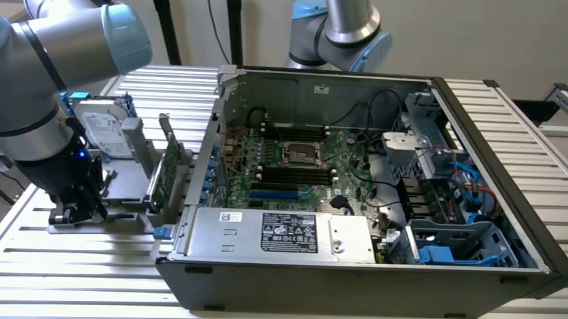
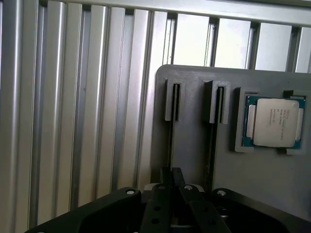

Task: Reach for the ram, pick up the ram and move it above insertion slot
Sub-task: 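Pick up the ram and move it above insertion slot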

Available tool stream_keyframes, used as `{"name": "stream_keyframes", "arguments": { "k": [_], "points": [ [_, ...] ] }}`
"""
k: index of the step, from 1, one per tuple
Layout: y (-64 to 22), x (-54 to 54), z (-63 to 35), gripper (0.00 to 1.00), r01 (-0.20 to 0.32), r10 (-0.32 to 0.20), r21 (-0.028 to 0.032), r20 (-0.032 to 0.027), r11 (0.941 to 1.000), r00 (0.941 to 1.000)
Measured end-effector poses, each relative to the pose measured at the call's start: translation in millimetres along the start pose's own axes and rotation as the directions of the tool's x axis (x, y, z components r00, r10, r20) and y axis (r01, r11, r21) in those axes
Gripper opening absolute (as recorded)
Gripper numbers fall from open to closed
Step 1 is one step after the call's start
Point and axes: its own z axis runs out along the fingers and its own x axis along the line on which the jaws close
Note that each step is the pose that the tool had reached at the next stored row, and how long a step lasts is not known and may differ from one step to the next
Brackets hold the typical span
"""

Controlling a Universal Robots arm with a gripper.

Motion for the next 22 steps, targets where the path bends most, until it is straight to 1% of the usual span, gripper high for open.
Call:
{"name": "stream_keyframes", "arguments": {
  "k": [7, 15, 17, 19, 22],
  "points": [
    [-0.4, 0.0, 0.1, 0.13, -0.004, 0.004, 0.0005, 0.0019, 1.0, 1.0],
    [-0.5, 0.0, 0.2, 0.13, -0.058, 0.058, 0.0011, 0.0025, 0.9983, 0.9983],
    [-0.5, 0.0, -0.1, 0.13, -0.06, 0.06, 0.0012, 0.0026, 0.9982, 0.9982],
    [-0.5, -0.1, -1.3, 0.13, -0.061, 0.061, 0.002, 0.0039, 0.9982, 0.9982],
    [-0.6, -0.1, -7.1, 0.13, -0.061, 0.061, 0.001, 0.0045, 0.9982, 0.9982]
  ]
}}
